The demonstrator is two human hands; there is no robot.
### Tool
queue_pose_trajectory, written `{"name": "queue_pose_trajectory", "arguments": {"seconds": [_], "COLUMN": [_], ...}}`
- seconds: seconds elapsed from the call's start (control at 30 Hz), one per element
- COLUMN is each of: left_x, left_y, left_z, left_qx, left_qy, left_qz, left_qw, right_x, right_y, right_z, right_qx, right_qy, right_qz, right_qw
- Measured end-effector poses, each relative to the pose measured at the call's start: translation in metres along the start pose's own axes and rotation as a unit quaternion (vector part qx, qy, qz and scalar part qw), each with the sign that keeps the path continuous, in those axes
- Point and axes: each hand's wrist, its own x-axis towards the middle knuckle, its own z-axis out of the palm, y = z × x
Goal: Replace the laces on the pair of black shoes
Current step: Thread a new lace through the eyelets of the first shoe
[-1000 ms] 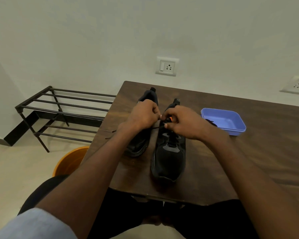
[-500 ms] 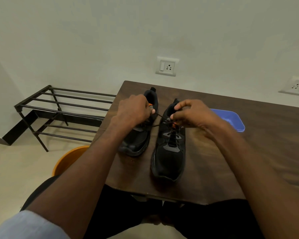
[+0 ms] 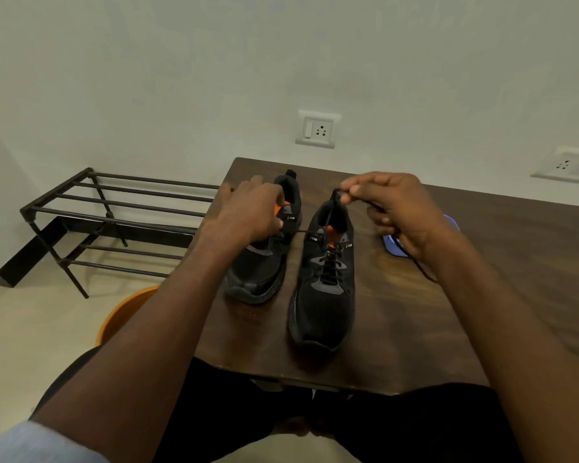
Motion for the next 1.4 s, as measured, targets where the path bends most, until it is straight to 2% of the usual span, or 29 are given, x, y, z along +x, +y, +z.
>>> {"name": "queue_pose_trajectory", "arguments": {"seconds": [0.07,0.13,0.2,0.27,0.37,0.43,0.5,0.53,0.6,0.67,0.73,0.8,0.9,0.97,1.07,1.13,1.27,1.33,1.4], "left_x": [-0.003,-0.010,-0.016,-0.018,-0.015,-0.012,-0.006,-0.004,-0.003,-0.007,-0.011,-0.016,-0.019,-0.019,-0.017,-0.015,-0.015,-0.016,-0.016], "left_y": [0.009,0.022,0.030,0.028,0.020,0.018,0.014,0.011,0.005,0.005,0.013,0.026,0.038,0.037,0.030,0.025,0.027,0.034,0.041], "left_z": [-0.005,-0.012,-0.019,-0.017,-0.010,-0.008,-0.006,-0.006,-0.005,-0.006,-0.009,-0.012,-0.009,-0.004,-0.002,-0.001,0.003,0.005,0.009], "left_qx": [-0.175,-0.377,-0.448,-0.429,-0.400,-0.349,-0.208,-0.115,-0.008,-0.042,-0.129,-0.257,-0.387,-0.403,-0.342,-0.304,-0.313,-0.381,-0.442], "left_qy": [-0.014,-0.042,-0.079,-0.098,-0.104,-0.102,-0.093,-0.089,-0.109,-0.130,-0.086,-0.036,-0.066,-0.105,-0.123,-0.130,-0.101,-0.109,-0.116], "left_qz": [0.049,0.075,0.091,0.108,0.093,0.077,0.061,0.049,0.034,0.055,0.097,0.126,0.133,0.133,0.109,0.100,0.107,0.112,0.102], "left_qw": [0.983,0.922,0.886,0.891,0.906,0.928,0.972,0.988,0.993,0.989,0.983,0.957,0.910,0.899,0.925,0.938,0.938,0.912,0.883], "right_x": [-0.005,-0.007,-0.005,0.000,0.006,0.007,0.011,0.012,0.014,0.013,0.011,0.009,0.009,0.009,0.011,0.013,0.011,0.009,0.009], "right_y": [0.000,-0.001,-0.001,0.003,0.011,0.014,0.018,0.022,0.029,0.030,0.025,0.017,0.014,0.014,0.019,0.024,0.022,0.019,0.019], "right_z": [0.012,0.021,0.024,0.021,0.011,0.005,-0.003,-0.007,-0.014,-0.012,-0.004,0.003,0.005,0.002,-0.004,-0.009,-0.005,0.001,0.006], "right_qx": [-0.077,-0.085,-0.072,-0.081,-0.099,-0.107,-0.139,-0.191,-0.310,-0.298,-0.195,-0.109,-0.051,-0.052,-0.107,-0.134,-0.149,-0.141,-0.125], "right_qy": [-0.048,-0.064,-0.058,-0.037,-0.022,-0.002,0.058,0.101,0.144,0.112,0.062,0.017,-0.048,-0.030,0.074,0.099,0.005,-0.038,-0.039], "right_qz": [0.020,0.023,0.013,0.008,0.010,0.017,0.025,0.024,0.021,0.014,0.023,0.039,0.043,0.037,0.022,0.025,0.018,-0.001,-0.023], "right_qw": [0.996,0.994,0.996,0.996,0.995,0.994,0.988,0.976,0.939,0.948,0.979,0.993,0.997,0.997,0.991,0.986,0.989,0.989,0.991]}}
